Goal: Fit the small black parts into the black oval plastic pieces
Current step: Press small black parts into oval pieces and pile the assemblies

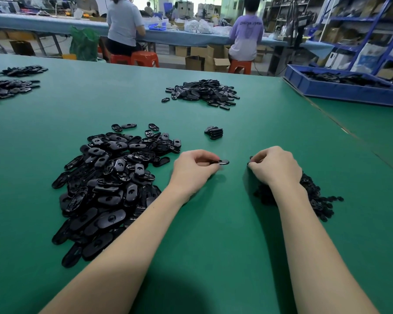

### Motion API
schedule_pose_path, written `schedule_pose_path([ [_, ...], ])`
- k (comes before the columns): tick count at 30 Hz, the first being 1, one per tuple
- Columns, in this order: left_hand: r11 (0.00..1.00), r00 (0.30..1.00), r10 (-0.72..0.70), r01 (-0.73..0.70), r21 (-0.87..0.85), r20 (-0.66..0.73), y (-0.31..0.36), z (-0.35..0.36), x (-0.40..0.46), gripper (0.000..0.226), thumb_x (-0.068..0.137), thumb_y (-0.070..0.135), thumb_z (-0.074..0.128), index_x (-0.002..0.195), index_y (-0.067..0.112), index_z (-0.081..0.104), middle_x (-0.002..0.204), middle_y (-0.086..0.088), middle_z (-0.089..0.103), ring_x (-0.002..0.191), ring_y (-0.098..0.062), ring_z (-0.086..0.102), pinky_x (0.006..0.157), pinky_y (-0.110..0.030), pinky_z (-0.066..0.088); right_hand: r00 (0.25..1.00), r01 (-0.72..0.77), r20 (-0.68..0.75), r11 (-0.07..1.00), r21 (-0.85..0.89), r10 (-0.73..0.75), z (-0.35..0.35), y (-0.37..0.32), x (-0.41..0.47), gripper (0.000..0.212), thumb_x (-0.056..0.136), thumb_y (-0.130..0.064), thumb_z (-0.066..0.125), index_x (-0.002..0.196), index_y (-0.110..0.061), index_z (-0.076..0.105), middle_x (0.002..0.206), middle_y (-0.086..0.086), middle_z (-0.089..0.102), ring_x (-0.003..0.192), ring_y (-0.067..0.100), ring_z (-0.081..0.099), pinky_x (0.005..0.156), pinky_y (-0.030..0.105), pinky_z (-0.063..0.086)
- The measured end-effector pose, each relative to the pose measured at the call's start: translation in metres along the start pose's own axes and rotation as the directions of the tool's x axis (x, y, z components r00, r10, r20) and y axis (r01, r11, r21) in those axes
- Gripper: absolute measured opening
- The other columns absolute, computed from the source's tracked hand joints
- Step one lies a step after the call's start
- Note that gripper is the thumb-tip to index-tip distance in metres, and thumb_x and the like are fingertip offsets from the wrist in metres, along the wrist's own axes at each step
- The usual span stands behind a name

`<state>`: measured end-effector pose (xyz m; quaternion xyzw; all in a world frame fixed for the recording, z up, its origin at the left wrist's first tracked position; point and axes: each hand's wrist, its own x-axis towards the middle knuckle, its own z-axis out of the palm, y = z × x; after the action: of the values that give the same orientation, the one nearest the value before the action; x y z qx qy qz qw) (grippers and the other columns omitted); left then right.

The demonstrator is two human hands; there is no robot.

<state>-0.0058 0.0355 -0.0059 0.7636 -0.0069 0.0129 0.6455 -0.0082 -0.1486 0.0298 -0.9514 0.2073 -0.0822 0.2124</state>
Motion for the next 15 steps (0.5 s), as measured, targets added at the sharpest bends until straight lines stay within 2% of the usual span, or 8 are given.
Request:
schedule_pose_path([
  [5,0.994,1.0,0.002,-0.005,-0.113,-0.026,-0.0001,-0.0023,0.002,0.023,0.079,0.004,0.078,0.089,0.024,0.073,0.098,0.006,0.076,0.089,-0.011,0.074,0.086,-0.032,0.06,1.0,0.01,-0.028,0.997,0.081,-0.008,-0.0006,-0.0015,-0.0004,0.009,0.087,-0.034,0.067,0.088,-0.035,0.076,0.098,-0.006,0.074,0.085,0.024,0.059,0.071,0.028,0.042],
  [8,0.984,1.0,-0.014,0.013,-0.175,-0.002,0.0002,-0.0036,0.0025,0.027,0.081,-0.001,0.074,0.092,0.024,0.073,0.105,0.001,0.075,0.092,-0.013,0.074,0.084,-0.03,0.059,0.998,0.013,-0.056,0.994,0.107,-0.007,-0.0012,-0.003,-0.0007,0.007,0.084,-0.033,0.069,0.083,-0.035,0.075,0.095,-0.007,0.075,0.085,0.023,0.06,0.071,0.027,0.043],
  [15,0.969,0.999,-0.025,0.032,-0.244,0.032,0.0023,-0.005,0.0022,0.033,0.08,-0.009,0.072,0.094,0.021,0.074,0.095,0.003,0.075,0.081,-0.001,0.071,0.067,-0.017,0.055,0.998,-0.005,-0.055,0.988,0.156,0.014,-0.001,-0.0012,-0.004,0.009,0.081,-0.028,0.067,0.083,-0.032,0.075,0.09,-0.005,0.074,0.088,0.026,0.064,0.073,0.03,0.049],
])
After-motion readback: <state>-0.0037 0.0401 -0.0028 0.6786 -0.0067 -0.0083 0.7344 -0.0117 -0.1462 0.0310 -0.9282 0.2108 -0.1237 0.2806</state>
